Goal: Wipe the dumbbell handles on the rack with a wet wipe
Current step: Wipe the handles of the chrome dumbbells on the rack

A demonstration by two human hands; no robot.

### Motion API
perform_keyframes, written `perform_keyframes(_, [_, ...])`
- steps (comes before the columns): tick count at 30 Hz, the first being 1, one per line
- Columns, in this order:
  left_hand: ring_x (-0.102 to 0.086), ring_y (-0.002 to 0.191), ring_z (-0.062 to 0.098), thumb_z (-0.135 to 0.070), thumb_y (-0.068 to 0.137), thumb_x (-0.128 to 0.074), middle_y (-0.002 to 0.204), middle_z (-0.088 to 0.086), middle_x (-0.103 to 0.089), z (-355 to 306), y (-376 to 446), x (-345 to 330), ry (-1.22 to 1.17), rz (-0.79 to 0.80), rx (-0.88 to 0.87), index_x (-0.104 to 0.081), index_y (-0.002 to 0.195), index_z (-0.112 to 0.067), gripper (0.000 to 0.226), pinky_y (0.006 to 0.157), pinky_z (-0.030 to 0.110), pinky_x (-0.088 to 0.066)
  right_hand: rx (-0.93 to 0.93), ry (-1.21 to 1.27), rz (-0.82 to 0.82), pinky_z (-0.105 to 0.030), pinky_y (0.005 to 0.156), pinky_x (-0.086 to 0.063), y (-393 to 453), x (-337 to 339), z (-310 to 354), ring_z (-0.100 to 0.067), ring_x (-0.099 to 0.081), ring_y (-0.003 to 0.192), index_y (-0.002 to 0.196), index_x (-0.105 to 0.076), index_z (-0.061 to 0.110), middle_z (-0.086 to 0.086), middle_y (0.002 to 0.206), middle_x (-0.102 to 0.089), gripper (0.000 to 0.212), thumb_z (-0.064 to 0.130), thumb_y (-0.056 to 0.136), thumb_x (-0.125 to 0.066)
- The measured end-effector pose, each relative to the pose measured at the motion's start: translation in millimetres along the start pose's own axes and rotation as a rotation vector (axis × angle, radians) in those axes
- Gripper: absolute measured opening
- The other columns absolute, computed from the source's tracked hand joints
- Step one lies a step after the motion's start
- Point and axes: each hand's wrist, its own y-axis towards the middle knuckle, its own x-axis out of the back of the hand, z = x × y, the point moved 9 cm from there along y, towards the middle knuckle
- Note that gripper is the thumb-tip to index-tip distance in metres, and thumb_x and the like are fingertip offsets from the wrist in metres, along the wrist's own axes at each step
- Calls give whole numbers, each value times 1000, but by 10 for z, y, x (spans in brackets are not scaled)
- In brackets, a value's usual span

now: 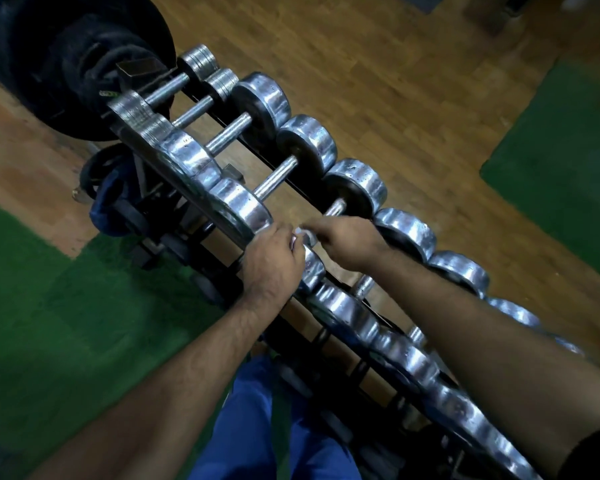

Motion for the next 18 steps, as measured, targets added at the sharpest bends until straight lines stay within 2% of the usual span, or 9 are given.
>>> perform_keyframes(2, [-59, 107, 32, -25, 96, -50, 110, 14, -65, -13, -62, -88, -39, -22, 52, -64, 110, -3, 29, 92, 42, -48, 106, -136, 67, -33, 70, -53, -62, -165, 56, -17, -64, 112, 144, -43, 42, 20, 150, -44, 49, 27, 97, -41])
perform_keyframes(4, [-50, 129, 34, -24, 100, -43, 134, 19, -58, -28, -114, -177, -39, -41, 93, -58, 129, 4, 43, 112, 44, -38, 171, -202, 82, -30, 58, -48, -135, -276, 70, -19, -67, 102, 149, -33, 43, 22, 155, -33, 55, 27, 97, -41])
perform_keyframes(5, [-47, 133, 34, -26, 100, -36, 139, 21, -55, -44, -133, -199, -13, -55, 101, -55, 132, 5, 49, 116, 44, -33, 196, -215, 81, -30, 55, -46, -162, -315, 65, -20, -68, 98, 150, -31, 43, 22, 156, -32, 57, 26, 96, -41])
perform_keyframes(7, [-46, 134, 34, -29, 99, -27, 140, 22, -54, -72, -153, -241, 52, -79, 97, -53, 134, 6, 56, 117, 45, -32, 208, -241, 50, -30, 55, -49, -161, -317, -44, -21, -69, 94, 150, -31, 44, 20, 158, -29, 58, 23, 96, -41])
perform_keyframes(11, [-43, 137, 33, -26, 100, -32, 143, 21, -52, -74, -142, -286, 139, -85, 129, -50, 138, 4, 52, 118, 46, -29, 1, -223, -79, -33, 61, -49, 54, -76, -406, -30, -69, 94, 145, -38, 38, 13, 155, -36, 52, 18, 98, -41])
perform_keyframes(13, [-40, 140, 33, -26, 99, -30, 145, 21, -49, -95, -121, -309, 170, -59, 143, -50, 139, 3, 53, 119, 45, -27, 85, -231, -41, -35, 60, -52, 24, -160, -193, -29, -69, 93, 141, -43, 36, 11, 149, -42, 48, 19, 96, -44])
perform_keyframes(15, [-36, 143, 32, -25, 101, -33, 147, 20, -47, -131, -86, -328, 207, -33, 148, -49, 139, 2, 50, 121, 43, -23, 200, -256, -6, -32, 53, -43, -82, -303, 19, -28, -69, 89, 141, -44, 37, 11, 147, -44, 47, 25, 96, -45])
perform_keyframes(16, [-33, 144, 32, -24, 102, -34, 148, 20, -46, -159, -66, -342, 223, -20, 147, -48, 140, 1, 48, 122, 43, -21, 197, -259, -6, -32, 51, -40, -101, -305, -7, -28, -69, 87, 141, -44, 38, 12, 147, -44, 47, 26, 96, -44])
perform_keyframes(18, [-30, 146, 31, -24, 102, -35, 150, 18, -44, -190, -23, -367, 237, -11, 144, -48, 141, -1, 47, 123, 43, -19, 64, -224, -65, -34, 52, -46, 3, -185, -275, -31, -68, 82, 139, -45, 35, 11, 147, -42, 44, 22, 97, -43])
